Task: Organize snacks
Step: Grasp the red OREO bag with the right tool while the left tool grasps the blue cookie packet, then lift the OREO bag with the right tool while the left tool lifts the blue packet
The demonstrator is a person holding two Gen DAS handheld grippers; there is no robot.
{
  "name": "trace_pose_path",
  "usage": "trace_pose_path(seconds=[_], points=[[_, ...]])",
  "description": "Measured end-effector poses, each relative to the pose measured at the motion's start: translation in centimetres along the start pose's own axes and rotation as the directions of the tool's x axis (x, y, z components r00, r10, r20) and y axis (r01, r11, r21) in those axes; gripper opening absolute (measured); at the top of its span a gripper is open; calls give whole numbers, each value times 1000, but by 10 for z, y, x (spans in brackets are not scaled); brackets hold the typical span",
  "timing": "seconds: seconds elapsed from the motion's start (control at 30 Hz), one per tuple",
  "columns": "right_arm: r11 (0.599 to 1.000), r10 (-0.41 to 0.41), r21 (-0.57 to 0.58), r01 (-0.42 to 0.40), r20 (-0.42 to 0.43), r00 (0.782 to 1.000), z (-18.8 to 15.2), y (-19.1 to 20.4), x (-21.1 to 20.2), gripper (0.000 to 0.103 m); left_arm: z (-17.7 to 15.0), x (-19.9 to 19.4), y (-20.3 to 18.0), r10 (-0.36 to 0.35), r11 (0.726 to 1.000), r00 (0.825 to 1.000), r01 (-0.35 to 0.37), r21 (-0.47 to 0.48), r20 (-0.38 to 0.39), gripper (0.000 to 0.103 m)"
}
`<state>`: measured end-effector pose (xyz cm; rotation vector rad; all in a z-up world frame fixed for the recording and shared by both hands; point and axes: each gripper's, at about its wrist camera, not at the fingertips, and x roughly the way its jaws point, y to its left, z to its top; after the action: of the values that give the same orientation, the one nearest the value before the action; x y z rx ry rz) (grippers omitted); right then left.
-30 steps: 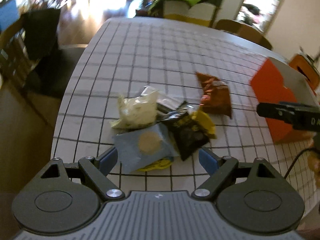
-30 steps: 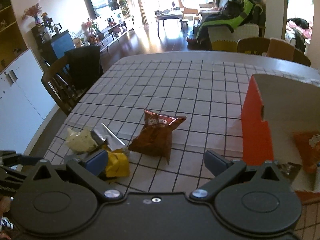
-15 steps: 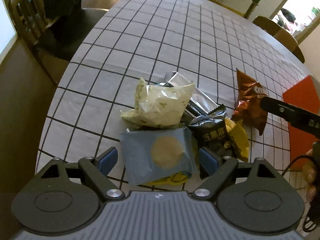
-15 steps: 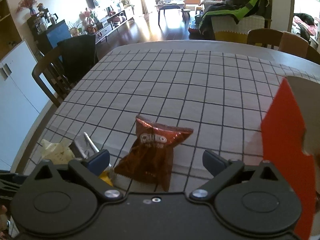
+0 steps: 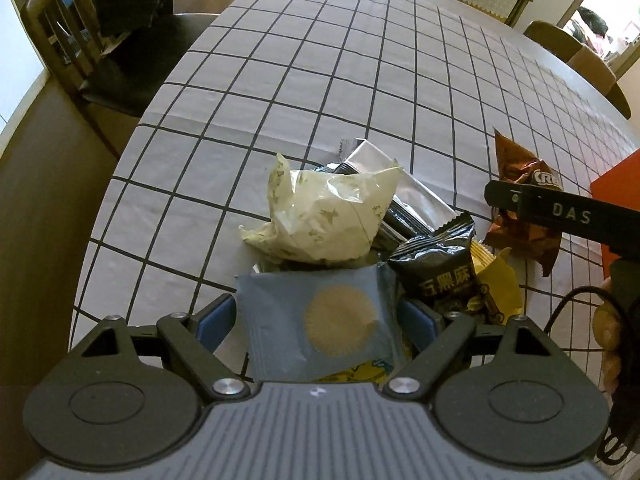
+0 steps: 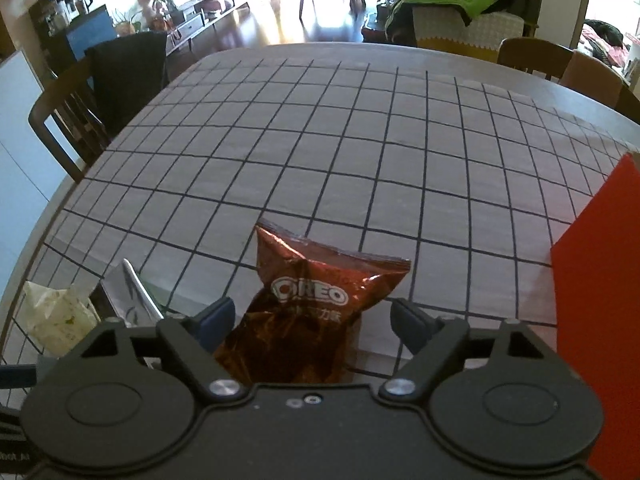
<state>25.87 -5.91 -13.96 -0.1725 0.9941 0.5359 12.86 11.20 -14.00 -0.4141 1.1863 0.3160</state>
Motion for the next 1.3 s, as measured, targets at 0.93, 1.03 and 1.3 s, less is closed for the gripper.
trace_pose_path(seconds=[0.93,1.03,1.3], points=[[999,-40,17,39,50,998,-15,-7,-33,49,-12,-23,18,-37,999,998,37,13,52,57],[999,-43,22,42,66,997,-20,-9,-46,49,-16,-31,20,-51,999,997,50,19,61,53],[997,-38,71,32,84,996,-40,-13,-81,48,-26,-37,25,-87,994,994,82,70,66,49]])
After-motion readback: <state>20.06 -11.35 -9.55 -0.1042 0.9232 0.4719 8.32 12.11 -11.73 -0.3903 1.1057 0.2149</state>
